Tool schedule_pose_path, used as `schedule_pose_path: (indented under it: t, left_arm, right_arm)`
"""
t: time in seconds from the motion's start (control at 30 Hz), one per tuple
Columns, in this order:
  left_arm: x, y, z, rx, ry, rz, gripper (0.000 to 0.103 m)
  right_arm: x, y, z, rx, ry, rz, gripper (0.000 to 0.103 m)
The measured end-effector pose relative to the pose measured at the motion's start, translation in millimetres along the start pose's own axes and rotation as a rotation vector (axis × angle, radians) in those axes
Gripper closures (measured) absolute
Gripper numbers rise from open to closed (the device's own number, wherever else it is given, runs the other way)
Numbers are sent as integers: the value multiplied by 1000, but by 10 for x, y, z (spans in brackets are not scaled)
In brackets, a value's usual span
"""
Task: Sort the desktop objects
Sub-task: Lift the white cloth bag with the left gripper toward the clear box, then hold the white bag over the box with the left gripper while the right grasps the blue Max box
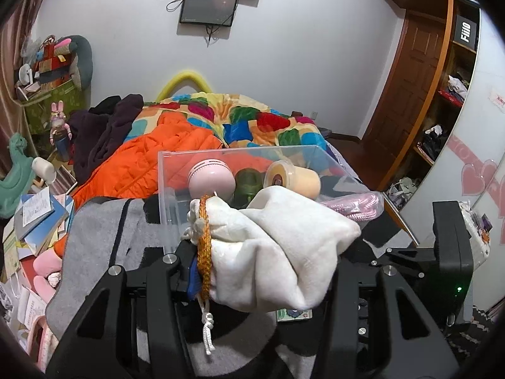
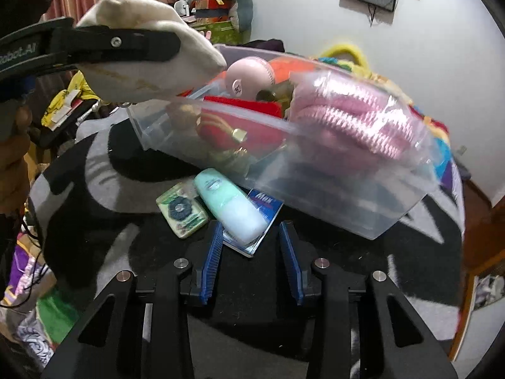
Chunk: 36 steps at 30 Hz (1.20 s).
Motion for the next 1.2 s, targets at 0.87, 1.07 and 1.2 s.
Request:
schedule_pose_path:
  t: [0.87, 1.07, 1.2]
  left_arm:
    - [411, -151, -60, -1, -45, -44, 54]
    - [445, -145, -35, 16, -47, -51, 52]
    - [507, -129, -3, 35, -53, -73, 49]
  right_arm:
    - [89, -94, -1, -47, -43, 36, 64]
    - [174, -48, 9, 19, -34, 17, 63]
    - [193, -106, 0, -2, -24, 48, 63]
Point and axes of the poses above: each gripper's, at about its wrist camera, not at the fingertips, and x roughly the way its jaws point, y to its right, z to its underside, the point moved 6 cm from there along x, roughly the way its jaws point, and after that the axes turned 9 degrees about -x, right-handed, at the moved point
